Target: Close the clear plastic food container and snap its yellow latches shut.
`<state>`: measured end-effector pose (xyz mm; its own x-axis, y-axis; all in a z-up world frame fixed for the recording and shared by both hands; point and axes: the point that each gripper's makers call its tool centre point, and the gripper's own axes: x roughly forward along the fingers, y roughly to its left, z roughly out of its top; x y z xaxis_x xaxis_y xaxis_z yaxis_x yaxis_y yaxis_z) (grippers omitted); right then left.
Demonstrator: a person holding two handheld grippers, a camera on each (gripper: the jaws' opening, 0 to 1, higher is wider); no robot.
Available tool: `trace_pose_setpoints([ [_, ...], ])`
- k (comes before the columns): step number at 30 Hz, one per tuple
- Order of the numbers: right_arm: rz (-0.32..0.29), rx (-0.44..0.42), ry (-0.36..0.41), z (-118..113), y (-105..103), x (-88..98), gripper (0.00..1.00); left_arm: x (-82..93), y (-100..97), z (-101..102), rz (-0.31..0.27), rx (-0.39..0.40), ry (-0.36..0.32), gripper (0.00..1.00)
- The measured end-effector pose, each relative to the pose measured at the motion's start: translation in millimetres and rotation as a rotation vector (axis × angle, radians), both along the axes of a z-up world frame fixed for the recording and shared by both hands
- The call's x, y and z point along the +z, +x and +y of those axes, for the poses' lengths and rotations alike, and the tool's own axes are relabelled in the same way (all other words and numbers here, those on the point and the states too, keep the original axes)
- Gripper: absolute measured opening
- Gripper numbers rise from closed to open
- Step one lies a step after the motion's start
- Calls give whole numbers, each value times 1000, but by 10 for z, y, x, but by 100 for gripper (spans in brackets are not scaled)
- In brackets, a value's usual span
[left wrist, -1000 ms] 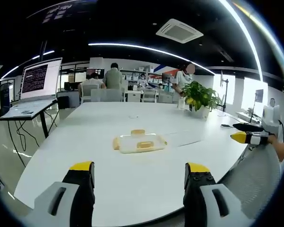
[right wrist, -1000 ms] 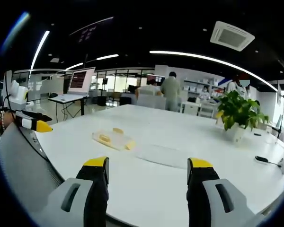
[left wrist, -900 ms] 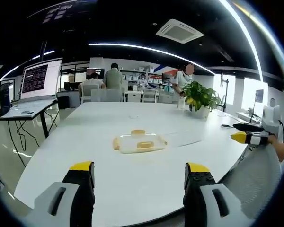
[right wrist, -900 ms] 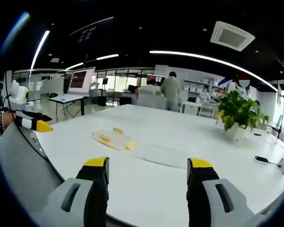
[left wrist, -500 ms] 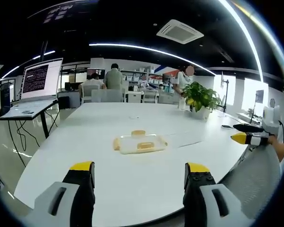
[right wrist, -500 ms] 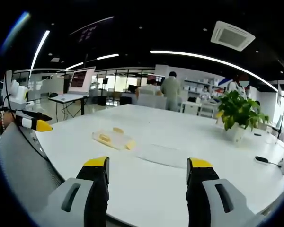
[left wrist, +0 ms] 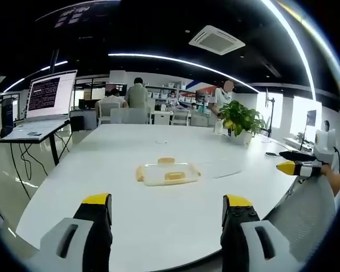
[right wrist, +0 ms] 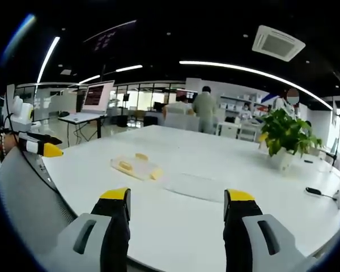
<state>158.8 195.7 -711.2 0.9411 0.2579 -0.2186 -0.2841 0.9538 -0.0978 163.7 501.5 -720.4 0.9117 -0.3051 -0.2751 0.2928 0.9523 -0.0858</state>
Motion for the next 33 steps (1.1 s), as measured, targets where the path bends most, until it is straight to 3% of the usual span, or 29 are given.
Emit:
trace_pose_setpoints([
  [8,5,-1,4,-8,5,-9,68,20,12,25,-12,20,-3,81],
  [12,47,5,-14,5,27,-69,74,16,15,21,-8,16,0,84],
  [16,87,49,44,97,26,-80,90,37,25,12,-11,12,-11,89],
  [19,94,46,47,46,70,-58,90,73,54,31,-15,12,-26,93],
  [21,126,25,100,-22,118,-46,89,114,112,99,-21,25,-45,98],
  [23,105,9,169,-92,192,44,91,148,186,171,-30,30,-46,98],
  [28,110,3,165,-265,384,84,92,150,372,281,-23,26,-47,99],
  [33,116,44,147,-217,616,133,93,128,567,277,-20,-21,-17,99],
])
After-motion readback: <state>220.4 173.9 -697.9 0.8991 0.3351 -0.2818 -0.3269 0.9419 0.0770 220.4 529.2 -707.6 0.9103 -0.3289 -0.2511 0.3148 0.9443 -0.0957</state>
